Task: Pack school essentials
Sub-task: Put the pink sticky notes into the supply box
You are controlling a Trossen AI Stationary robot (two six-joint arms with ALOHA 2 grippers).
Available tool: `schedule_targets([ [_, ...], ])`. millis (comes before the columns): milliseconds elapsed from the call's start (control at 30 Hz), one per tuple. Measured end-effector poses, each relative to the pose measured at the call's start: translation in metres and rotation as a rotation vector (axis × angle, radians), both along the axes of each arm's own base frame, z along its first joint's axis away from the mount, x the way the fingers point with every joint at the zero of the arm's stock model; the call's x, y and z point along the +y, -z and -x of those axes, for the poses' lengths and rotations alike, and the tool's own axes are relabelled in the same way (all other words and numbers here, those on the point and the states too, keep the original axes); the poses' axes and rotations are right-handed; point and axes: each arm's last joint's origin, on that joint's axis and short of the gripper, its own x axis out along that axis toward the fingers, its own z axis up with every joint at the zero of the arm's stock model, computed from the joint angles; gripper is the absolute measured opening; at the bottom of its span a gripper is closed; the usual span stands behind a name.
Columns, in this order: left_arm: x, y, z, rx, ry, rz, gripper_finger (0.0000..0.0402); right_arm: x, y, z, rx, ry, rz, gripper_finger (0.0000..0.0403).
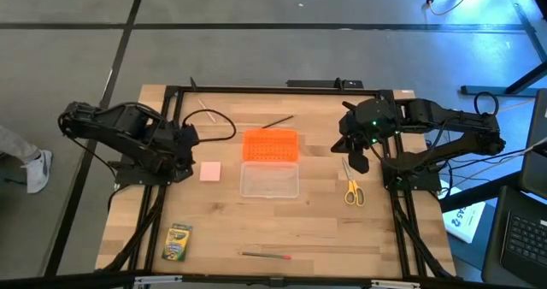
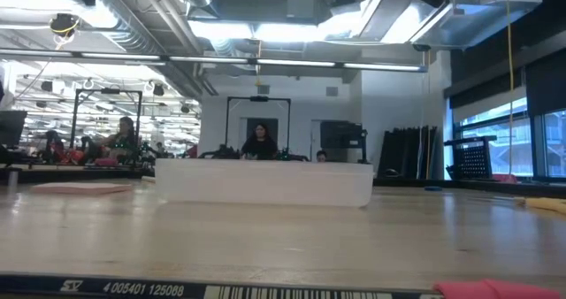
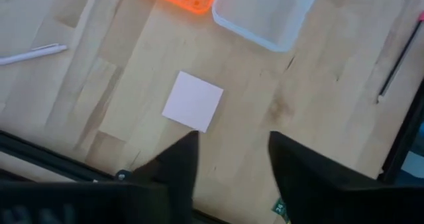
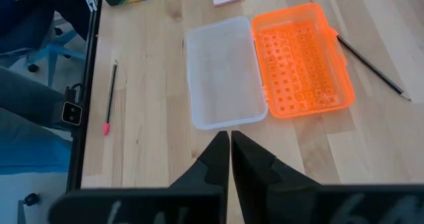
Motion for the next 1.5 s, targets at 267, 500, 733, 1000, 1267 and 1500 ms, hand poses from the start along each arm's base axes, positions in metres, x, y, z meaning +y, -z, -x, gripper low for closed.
schedule_targets([
  [267, 0.0, 0.0, 0.0, -0.002, -0.006, -0.012, 0.0322, 0.0, 0.0, 0.0, 0.0, 0.0, 0.0, 0.002],
  [500, -0.001, 0.022, -0.005, 0.048, -0.05, 0.004, 0.0393, 0.0, 0.0, 0.0, 0.0, 0.0, 0.0, 0.002],
  [733, 0.002, 0.055, -0.015, 0.095, -0.068, 0.039, 0.0398, 0.0, 0.0, 0.0, 0.0, 0.0, 0.0, 0.002],
  [1000, 0.011, 0.101, -0.035, 0.143, -0.067, 0.095, 0.0398, 0.0, 0.0, 0.0, 0.0, 0.0, 0.0, 0.002],
  [1267, 0.015, 0.141, -0.058, 0.272, 0.114, 0.024, 0.0397, 0.0, 0.0, 0.0, 0.001, 0.0, 0.0, 0.002],
  [1500, 0.021, 0.167, -0.071, 0.409, 0.229, 0.001, 0.0397, 0.0, 0.0, 0.0, 0.001, 0.0, 0.0, 0.002],
])
